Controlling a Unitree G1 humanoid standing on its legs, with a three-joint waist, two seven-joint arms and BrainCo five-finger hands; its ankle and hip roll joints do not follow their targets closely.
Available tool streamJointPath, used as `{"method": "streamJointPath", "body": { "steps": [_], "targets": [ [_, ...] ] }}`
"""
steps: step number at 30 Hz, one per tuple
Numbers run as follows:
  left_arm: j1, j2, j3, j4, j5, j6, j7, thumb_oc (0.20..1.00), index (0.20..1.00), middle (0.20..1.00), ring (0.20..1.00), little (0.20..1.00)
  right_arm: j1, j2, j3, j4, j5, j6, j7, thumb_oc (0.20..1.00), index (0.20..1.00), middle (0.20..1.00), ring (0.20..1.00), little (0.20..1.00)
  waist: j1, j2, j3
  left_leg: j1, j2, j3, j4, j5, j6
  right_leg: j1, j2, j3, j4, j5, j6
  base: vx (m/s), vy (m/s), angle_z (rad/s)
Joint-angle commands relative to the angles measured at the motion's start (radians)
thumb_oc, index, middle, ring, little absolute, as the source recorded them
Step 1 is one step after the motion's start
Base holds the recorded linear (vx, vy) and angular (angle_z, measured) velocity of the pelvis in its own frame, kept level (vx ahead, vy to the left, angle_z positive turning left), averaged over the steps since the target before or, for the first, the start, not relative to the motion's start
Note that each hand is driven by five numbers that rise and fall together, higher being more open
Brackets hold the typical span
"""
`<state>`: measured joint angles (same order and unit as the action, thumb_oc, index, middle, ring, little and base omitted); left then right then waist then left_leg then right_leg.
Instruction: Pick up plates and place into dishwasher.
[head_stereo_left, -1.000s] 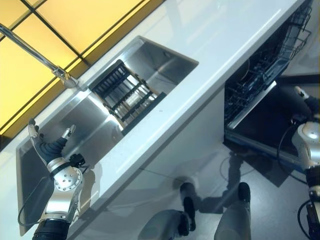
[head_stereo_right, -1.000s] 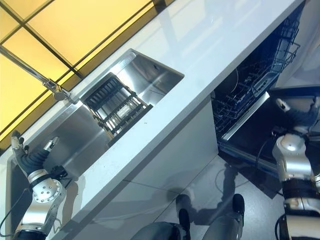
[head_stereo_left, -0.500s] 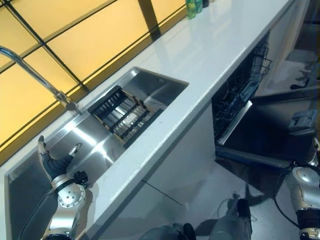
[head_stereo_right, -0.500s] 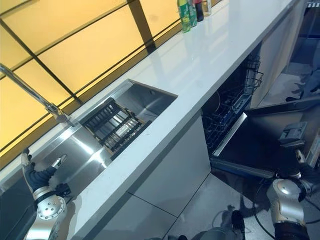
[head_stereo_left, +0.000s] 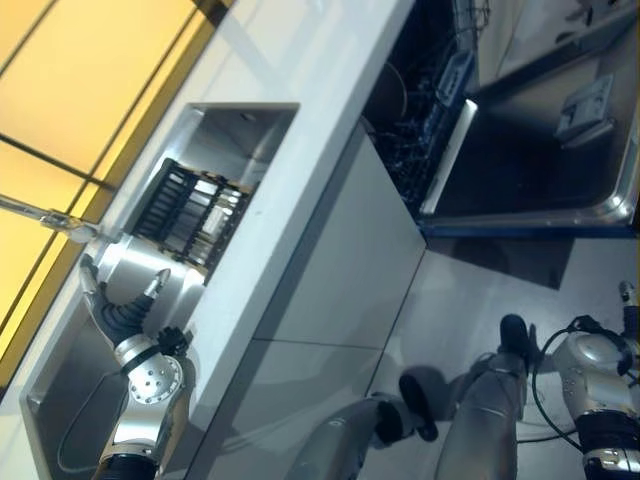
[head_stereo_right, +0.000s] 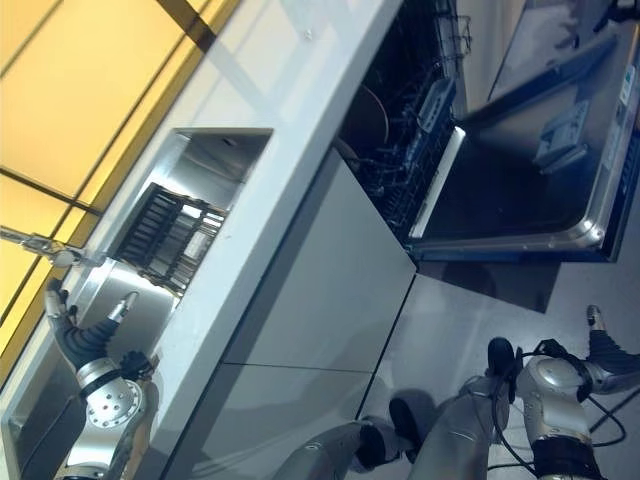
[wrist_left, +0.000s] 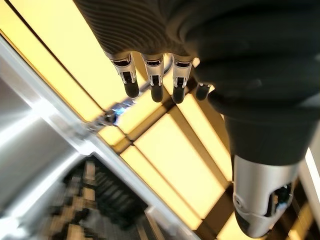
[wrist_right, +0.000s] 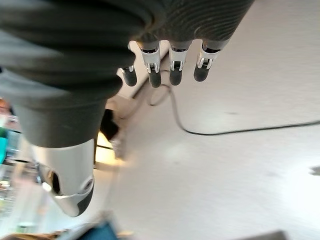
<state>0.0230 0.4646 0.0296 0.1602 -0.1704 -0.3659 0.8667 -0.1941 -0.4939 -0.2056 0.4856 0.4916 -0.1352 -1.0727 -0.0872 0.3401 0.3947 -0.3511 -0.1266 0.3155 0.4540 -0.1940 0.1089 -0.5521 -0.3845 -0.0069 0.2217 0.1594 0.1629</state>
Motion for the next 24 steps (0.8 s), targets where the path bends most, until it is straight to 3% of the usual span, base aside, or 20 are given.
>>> {"method": "streamJointPath", "body": {
  "steps": [1, 4, 6, 7, 12, 24],
  "targets": [
    [-0.016, -0.009, -0.032, -0.011, 0.008, -0.004, 0.022, 1.000, 1.000, 1.000, 1.000, 1.000, -0.106, -0.037, -0.002, -0.048, 0.066, -0.159, 0.056, 1.000, 1.000, 1.000, 1.000, 1.000, -0.016, 0.066, 0.125, 0.009, -0.046, -0.037, -0.047, 0.009, -0.023, -0.069, 0.024, 0.021, 0.115, -0.010, -0.041, -0.01, -0.084, -0.27],
    [-0.031, 0.003, -0.059, -0.027, 0.003, 0.014, 0.045, 1.000, 1.000, 1.000, 1.000, 1.000, -0.194, -0.028, 0.011, -0.028, 0.095, -0.240, 0.099, 1.000, 1.000, 1.000, 1.000, 1.000, 0.014, 0.100, 0.125, -0.093, -0.042, -0.042, 0.002, -0.011, -0.034, -0.165, 0.035, 0.039, 0.188, -0.067, -0.037, 0.03, -0.121, -0.15],
    [-0.039, 0.009, -0.069, -0.027, -0.004, 0.016, 0.050, 1.000, 1.000, 1.000, 1.000, 1.000, -0.237, -0.032, 0.019, -0.016, 0.126, -0.267, 0.127, 1.000, 1.000, 1.000, 1.000, 1.000, 0.020, 0.106, 0.125, -0.143, -0.038, -0.024, 0.019, 0.005, -0.031, -0.215, 0.034, 0.038, 0.205, -0.057, -0.048, 0.03, -0.125, 0.19],
    [-0.034, 0.020, -0.083, -0.034, -0.002, 0.022, 0.051, 1.000, 1.000, 1.000, 1.000, 1.000, -0.281, -0.034, 0.022, 0.003, 0.140, -0.289, 0.154, 1.000, 1.000, 1.000, 1.000, 1.000, 0.038, 0.119, 0.125, -0.162, -0.038, -0.041, 0.037, -0.015, -0.039, -0.232, 0.041, 0.041, 0.233, -0.096, -0.038, 0.06, -0.172, 0.05],
    [-0.033, 0.062, -0.097, -0.056, -0.027, 0.036, 0.049, 1.000, 1.000, 1.000, 1.000, 1.000, -0.454, -0.111, 0.031, 0.078, 0.183, -0.344, 0.235, 1.000, 1.000, 1.000, 1.000, 1.000, 0.085, 0.142, 0.125, -0.233, -0.035, -0.055, 0.083, -0.027, -0.052, -0.296, 0.054, 0.024, 0.290, -0.141, -0.040, 0.11, -0.186, 0.02],
    [-0.006, 0.155, -0.103, -0.115, -0.017, 0.036, 0.046, 1.000, 1.000, 1.000, 1.000, 1.000, -0.689, -0.235, 0.066, 0.173, 0.327, -0.404, 0.194, 1.000, 1.000, 1.000, 1.000, 1.000, 0.146, 0.143, 0.125, -0.344, -0.007, -0.100, 0.157, -0.038, -0.072, -0.393, 0.085, -0.007, 0.349, -0.191, -0.045, 0.07, -0.168, 0.08]
  ]
}}
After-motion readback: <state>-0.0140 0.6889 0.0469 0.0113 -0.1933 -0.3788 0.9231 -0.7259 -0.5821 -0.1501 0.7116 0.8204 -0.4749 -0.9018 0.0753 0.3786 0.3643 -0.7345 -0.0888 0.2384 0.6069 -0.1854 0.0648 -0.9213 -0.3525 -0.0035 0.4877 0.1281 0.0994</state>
